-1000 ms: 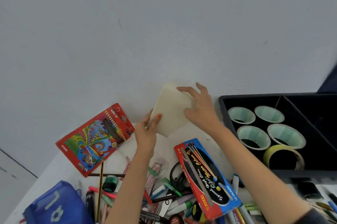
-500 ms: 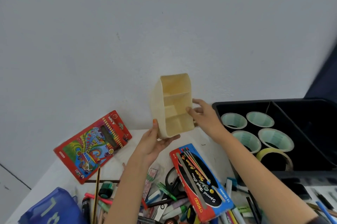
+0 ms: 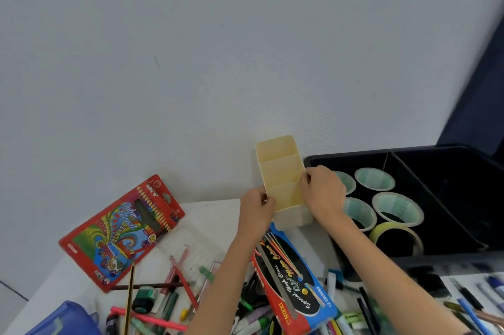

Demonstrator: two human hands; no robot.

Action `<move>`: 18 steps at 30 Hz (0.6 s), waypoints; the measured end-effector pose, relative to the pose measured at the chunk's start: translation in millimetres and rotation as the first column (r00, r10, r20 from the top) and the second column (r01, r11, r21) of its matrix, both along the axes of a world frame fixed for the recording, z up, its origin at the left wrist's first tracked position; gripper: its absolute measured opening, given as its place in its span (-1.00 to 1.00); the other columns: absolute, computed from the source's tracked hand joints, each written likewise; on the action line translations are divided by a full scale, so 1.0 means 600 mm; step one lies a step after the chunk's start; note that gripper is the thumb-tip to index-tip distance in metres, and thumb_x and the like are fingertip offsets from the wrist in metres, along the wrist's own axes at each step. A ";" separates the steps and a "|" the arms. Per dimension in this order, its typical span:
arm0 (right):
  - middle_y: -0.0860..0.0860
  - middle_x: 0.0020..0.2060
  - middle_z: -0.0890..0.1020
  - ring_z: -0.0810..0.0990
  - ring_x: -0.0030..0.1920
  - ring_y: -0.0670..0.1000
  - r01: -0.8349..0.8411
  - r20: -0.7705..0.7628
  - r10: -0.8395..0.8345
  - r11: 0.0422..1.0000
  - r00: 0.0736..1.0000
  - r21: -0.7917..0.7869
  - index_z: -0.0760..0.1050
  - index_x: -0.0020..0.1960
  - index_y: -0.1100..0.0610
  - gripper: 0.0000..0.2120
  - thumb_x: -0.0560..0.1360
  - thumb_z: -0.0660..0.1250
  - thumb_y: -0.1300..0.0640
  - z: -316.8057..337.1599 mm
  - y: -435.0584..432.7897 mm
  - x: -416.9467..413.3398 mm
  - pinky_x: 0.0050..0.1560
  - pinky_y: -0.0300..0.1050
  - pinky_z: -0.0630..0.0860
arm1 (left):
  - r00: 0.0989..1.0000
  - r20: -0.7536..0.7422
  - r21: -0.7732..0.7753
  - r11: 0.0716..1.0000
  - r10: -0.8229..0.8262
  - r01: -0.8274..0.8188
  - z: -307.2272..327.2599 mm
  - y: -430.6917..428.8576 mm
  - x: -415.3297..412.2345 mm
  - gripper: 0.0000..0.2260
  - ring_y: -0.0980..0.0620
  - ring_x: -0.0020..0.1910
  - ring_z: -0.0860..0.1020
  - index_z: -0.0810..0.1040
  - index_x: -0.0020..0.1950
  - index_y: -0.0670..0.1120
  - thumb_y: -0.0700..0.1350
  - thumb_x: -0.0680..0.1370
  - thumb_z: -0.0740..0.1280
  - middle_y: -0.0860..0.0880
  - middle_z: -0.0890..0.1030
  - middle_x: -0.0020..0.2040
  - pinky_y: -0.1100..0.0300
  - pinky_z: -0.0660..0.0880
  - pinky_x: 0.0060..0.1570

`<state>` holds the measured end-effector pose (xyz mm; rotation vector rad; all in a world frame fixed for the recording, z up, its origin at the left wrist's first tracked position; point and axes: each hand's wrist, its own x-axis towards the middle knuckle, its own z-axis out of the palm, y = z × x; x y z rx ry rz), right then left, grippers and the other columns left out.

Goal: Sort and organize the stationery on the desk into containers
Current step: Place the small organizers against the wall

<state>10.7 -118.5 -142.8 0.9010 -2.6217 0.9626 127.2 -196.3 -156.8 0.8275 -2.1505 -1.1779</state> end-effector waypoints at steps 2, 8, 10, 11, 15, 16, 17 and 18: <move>0.03 -0.30 0.40 0.43 -0.21 0.04 0.026 -0.002 -0.026 0.999 1.000 0.018 0.32 -0.42 0.15 -0.66 0.54 0.18 0.19 -0.002 0.006 -0.010 -0.41 -0.16 0.19 | 1.000 -0.012 -0.028 1.000 0.006 -0.006 -0.008 0.005 -0.011 -0.82 0.02 -0.43 0.43 0.53 -0.27 -0.25 -0.34 0.48 0.19 -0.02 0.45 -0.45 -0.08 0.51 -0.32; 0.12 0.04 0.45 0.39 0.01 0.05 -0.009 0.302 0.045 0.993 0.952 -0.119 0.42 0.15 0.15 -0.68 0.41 0.33 0.23 -0.028 0.008 -0.036 -0.18 -0.13 0.33 | 1.000 -0.004 -0.071 0.997 -0.029 0.028 -0.020 0.005 -0.018 -0.79 0.21 -0.50 0.30 0.50 -0.26 -0.16 -0.38 0.49 0.18 0.13 0.35 -0.48 0.43 0.25 -0.46; 0.16 0.10 0.47 0.44 0.02 0.07 -0.025 0.335 0.066 0.992 0.940 -0.126 0.33 0.31 0.19 -0.54 0.44 0.33 0.23 -0.031 0.005 -0.040 -0.14 -0.13 0.35 | 0.999 0.009 -0.058 0.998 -0.033 0.033 -0.031 -0.005 -0.023 -0.82 0.18 -0.48 0.33 0.56 -0.21 -0.26 -0.36 0.48 0.18 0.06 0.40 -0.47 0.36 0.26 -0.42; 0.16 0.12 0.50 0.48 0.06 0.10 -0.027 0.346 0.060 0.995 0.936 -0.099 0.30 0.36 0.22 -0.51 0.46 0.32 0.23 -0.031 0.004 -0.040 -0.13 -0.12 0.36 | 1.000 0.012 -0.049 0.999 -0.020 0.020 -0.037 -0.008 -0.025 -0.82 0.14 -0.47 0.35 0.58 -0.19 -0.28 -0.36 0.48 0.18 0.02 0.43 -0.47 0.30 0.29 -0.40; 0.13 0.02 0.56 0.54 0.03 0.13 -0.024 0.363 -0.002 0.997 0.932 0.067 0.37 0.28 0.24 -0.59 0.47 0.30 0.14 -0.031 -0.005 -0.052 -0.15 -0.08 0.44 | 1.000 0.004 -0.043 0.999 0.023 -0.023 -0.048 -0.006 -0.031 -0.80 0.14 -0.36 0.45 0.60 -0.07 -0.23 -0.31 0.55 0.17 0.02 0.53 -0.34 0.44 0.34 -0.39; 0.13 0.01 0.56 0.54 0.01 0.13 -0.025 0.372 -0.018 0.994 0.928 0.109 0.38 0.24 0.23 -0.62 0.47 0.29 0.11 -0.030 -0.007 -0.054 -0.16 -0.07 0.45 | 0.999 -0.003 -0.047 0.998 0.034 -0.034 -0.050 -0.004 -0.031 -0.79 0.13 -0.29 0.50 0.60 -0.01 -0.21 -0.28 0.58 0.17 0.01 0.57 -0.25 0.48 0.37 -0.35; 0.13 0.03 0.55 0.53 0.01 0.13 -0.021 0.381 -0.034 0.990 0.924 0.140 0.37 0.23 0.22 -0.63 0.47 0.28 0.09 -0.029 -0.009 -0.055 -0.16 -0.07 0.45 | 0.999 -0.001 -0.046 0.998 0.034 -0.034 -0.051 -0.005 -0.032 -0.79 0.11 -0.22 0.52 0.60 0.05 -0.19 -0.25 0.59 0.17 -0.01 0.59 -0.17 0.49 0.37 -0.31; 0.13 0.06 0.54 0.53 0.03 0.14 -0.011 0.383 -0.052 0.987 0.922 0.158 0.36 0.22 0.21 -0.63 0.47 0.27 0.08 -0.030 -0.011 -0.055 -0.16 -0.07 0.44 | 1.000 0.010 -0.036 0.999 0.028 -0.027 -0.052 -0.007 -0.034 -0.79 0.09 -0.16 0.52 0.58 0.10 -0.18 -0.23 0.61 0.17 -0.04 0.60 -0.10 0.48 0.38 -0.25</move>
